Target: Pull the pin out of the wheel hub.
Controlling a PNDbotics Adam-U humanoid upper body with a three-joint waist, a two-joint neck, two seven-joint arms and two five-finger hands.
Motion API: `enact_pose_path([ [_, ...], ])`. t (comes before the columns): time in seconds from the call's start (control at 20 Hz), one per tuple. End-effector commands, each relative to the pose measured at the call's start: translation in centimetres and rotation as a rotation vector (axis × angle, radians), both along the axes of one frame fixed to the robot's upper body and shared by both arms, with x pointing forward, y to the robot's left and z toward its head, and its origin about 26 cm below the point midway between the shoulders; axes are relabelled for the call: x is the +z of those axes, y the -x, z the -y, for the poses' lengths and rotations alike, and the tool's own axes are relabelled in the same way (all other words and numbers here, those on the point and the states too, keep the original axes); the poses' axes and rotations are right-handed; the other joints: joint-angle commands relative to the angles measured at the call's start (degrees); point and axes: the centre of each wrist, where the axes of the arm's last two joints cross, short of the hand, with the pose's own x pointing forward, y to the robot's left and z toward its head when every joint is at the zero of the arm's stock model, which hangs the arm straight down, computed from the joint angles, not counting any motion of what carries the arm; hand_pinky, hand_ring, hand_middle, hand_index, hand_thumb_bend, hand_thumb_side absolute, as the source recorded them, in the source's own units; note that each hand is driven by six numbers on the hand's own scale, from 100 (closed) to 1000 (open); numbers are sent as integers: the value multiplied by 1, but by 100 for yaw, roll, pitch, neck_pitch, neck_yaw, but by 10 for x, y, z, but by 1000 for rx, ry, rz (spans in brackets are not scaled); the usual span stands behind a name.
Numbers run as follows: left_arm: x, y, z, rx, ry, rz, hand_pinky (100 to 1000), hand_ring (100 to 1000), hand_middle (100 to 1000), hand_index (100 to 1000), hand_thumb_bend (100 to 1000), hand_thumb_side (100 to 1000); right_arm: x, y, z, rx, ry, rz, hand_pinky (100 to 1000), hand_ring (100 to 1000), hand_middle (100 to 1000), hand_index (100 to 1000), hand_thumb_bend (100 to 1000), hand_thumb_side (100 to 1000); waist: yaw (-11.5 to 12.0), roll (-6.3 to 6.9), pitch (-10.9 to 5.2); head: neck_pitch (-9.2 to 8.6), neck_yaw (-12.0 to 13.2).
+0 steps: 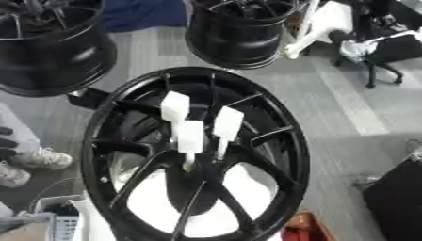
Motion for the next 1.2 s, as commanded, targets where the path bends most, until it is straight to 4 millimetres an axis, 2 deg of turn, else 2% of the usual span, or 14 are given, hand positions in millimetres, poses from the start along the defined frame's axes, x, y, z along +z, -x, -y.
enact_pose_path([
  [0.05, 10, 0, -7, 21, -21, 32, 575, 572, 596, 867, 100, 563, 0, 22, 18, -138, -103, 134, 403, 257, 380, 472, 100, 215, -31, 28, -41, 28, 64],
  [0.25, 10, 1, -9, 38, -17, 35, 575, 572, 595, 867, 100, 563, -50, 58, 43, -424, -231, 189, 448, 279, 396, 490, 105, 220, -97, 48, -23, 28, 101],
  [0.4, 11, 2, -10, 43, -18, 37, 576, 572, 595, 867, 100, 563, -87, 85, 52, -656, -253, 189, 514, 338, 457, 559, 132, 244, -133, 65, -22, 28, 106],
  [0.5, 10, 2, -11, 45, -20, 36, 576, 572, 596, 867, 100, 563, -113, 100, 56, -814, -273, 165, 545, 390, 539, 678, 157, 280, -154, 75, -30, 28, 96],
  [0.55, 10, 2, -11, 45, -20, 36, 576, 572, 596, 868, 100, 564, -123, 105, 57, -877, -279, 148, 556, 418, 609, 760, 188, 311, -158, 78, -36, 28, 86],
  [0.6, 10, 2, -11, 44, -20, 35, 576, 573, 596, 868, 100, 563, -135, 110, 59, -941, -287, 113, 559, 435, 695, 836, 244, 382, -163, 82, -43, 28, 77],
  [0.7, 9, 2, -11, 44, -21, 33, 576, 573, 596, 868, 100, 564, -155, 117, 66, -1047, -281, 33, 559, 447, 782, 886, 322, 462, -165, 89, -56, 28, 53],
  [0.85, 8, 3, -10, 44, -17, 29, 576, 573, 596, 868, 100, 564, -172, 121, 73, -1180, -204, -70, 532, 435, 825, 910, 382, 517, -151, 106, -76, 28, 19],
  [1.0, 6, 4, -10, 44, -14, 25, 576, 573, 597, 868, 100, 565, -173, 119, 72, -1264, -161, -95, 495, 408, 821, 911, 395, 533, -141, 122, -84, 28, 0],
  [1.15, 6, 3, -10, 43, -13, 26, 576, 573, 597, 868, 100, 565, -170, 116, 66, -1300, -154, -73, 483, 399, 809, 908, 357, 496, -138, 124, -82, 28, 3],
  [1.2, 6, 3, -9, 42, -12, 26, 577, 573, 597, 868, 100, 565, -168, 114, 63, -1300, -157, -61, 483, 398, 803, 901, 314, 450, -139, 126, -83, 28, 9],
])
